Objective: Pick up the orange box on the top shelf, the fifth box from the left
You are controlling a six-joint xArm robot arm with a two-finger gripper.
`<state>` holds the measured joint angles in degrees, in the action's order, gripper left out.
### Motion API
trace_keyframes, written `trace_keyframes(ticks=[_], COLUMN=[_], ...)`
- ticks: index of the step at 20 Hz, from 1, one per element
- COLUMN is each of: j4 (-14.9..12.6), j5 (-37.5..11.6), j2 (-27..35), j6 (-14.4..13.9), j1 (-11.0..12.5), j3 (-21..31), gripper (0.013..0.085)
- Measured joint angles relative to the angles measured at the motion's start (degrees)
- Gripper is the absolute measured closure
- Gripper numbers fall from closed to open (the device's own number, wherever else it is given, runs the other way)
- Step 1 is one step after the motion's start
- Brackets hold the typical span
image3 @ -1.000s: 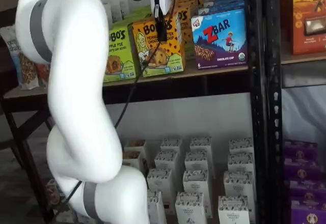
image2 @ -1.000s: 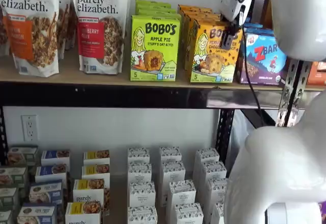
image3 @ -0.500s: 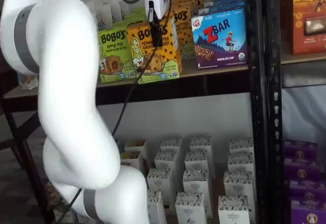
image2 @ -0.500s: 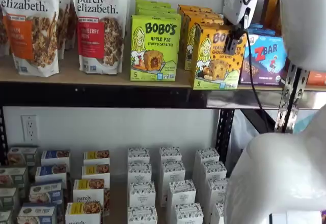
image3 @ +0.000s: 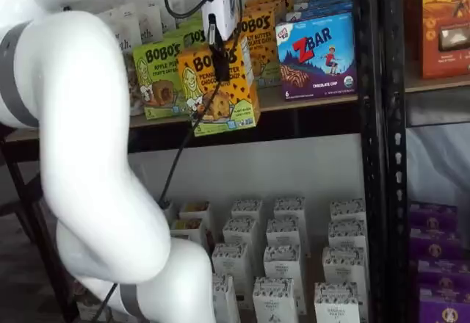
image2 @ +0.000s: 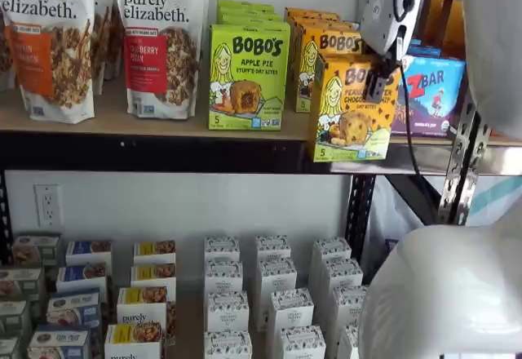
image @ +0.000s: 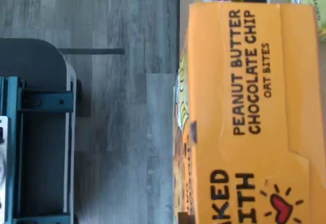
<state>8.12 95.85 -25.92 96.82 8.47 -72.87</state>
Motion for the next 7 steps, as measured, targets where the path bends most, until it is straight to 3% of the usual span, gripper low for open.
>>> trace_keyframes(ticks=[7], j4=[-0.28], j5=[1.28], j2=[-1.60], j6=[0.51], j1=[0.47], j3=[1.95], gripper=[0.0610])
